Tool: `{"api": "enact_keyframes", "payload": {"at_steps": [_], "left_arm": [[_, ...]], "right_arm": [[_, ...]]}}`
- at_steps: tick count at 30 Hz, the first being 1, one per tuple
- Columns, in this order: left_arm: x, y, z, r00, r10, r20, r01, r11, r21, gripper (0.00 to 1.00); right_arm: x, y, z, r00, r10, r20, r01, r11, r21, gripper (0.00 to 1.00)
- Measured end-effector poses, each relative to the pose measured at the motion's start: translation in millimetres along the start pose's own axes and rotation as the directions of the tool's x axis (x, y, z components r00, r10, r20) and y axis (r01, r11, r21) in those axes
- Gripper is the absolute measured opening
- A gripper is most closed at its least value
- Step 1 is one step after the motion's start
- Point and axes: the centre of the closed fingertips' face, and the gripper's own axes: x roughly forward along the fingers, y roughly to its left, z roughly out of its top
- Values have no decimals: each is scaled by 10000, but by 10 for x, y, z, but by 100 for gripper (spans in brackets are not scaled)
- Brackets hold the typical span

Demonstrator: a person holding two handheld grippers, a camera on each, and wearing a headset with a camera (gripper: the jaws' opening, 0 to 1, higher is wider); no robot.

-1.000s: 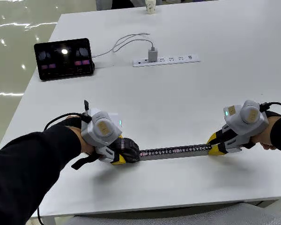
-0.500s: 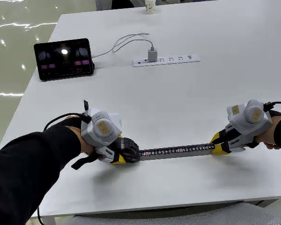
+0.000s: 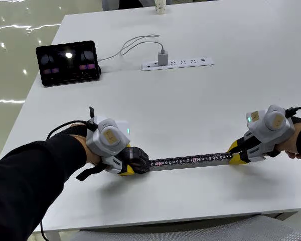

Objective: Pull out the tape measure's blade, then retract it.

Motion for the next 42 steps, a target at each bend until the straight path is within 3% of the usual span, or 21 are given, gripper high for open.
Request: {"api": "enact_keyframes", "payload": {"at_steps": [28, 42], "left_arm": [[4, 1, 1, 9998, 91, 172, -87, 9996, -251, 33], [21, -9, 4, 9998, 155, 114, -155, 9999, -6, 32]], "right_arm": [[-32, -8, -37, 9998, -181, -67, 183, 9996, 200, 11], [-19, -11, -36, 9992, -331, -211, 333, 9994, 121, 12]]}}
